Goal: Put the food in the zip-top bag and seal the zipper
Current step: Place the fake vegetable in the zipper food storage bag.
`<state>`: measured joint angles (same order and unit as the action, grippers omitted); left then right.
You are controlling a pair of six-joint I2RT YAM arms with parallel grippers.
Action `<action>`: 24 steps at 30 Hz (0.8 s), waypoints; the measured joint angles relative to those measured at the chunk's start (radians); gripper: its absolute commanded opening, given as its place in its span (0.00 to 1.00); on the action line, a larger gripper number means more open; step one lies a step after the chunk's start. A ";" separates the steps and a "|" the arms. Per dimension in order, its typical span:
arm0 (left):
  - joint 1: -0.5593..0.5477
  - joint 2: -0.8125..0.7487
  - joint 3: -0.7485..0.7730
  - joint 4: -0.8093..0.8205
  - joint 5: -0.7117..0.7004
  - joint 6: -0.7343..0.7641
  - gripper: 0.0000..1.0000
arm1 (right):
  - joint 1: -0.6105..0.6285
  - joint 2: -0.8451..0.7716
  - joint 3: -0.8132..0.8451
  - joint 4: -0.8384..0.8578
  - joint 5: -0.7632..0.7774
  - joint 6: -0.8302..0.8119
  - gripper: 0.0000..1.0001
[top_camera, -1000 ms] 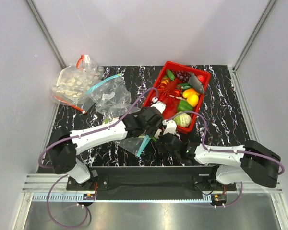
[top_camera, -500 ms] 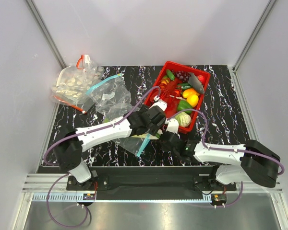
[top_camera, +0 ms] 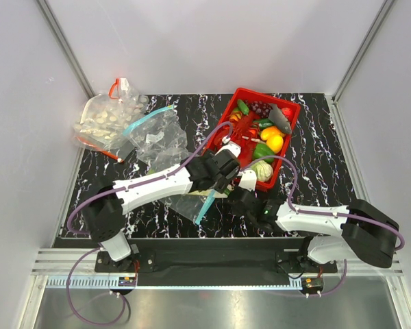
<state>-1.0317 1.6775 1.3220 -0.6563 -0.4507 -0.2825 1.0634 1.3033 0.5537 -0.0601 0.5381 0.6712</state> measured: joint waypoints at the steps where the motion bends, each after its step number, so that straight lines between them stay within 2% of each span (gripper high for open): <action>1: 0.000 -0.001 0.000 0.000 0.003 -0.003 0.77 | 0.000 0.000 0.000 0.000 0.000 -0.001 0.00; 13: 0.003 -0.040 -0.042 -0.003 -0.019 -0.042 0.76 | 0.001 0.022 0.032 -0.022 -0.001 -0.050 0.00; 24: -0.008 -0.324 -0.251 0.087 -0.052 -0.072 0.78 | 0.054 -0.018 0.082 0.051 -0.054 -0.228 0.00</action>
<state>-1.0401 1.3533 1.0706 -0.5694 -0.5026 -0.3546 1.1175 1.2858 0.6361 -0.0090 0.4843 0.4435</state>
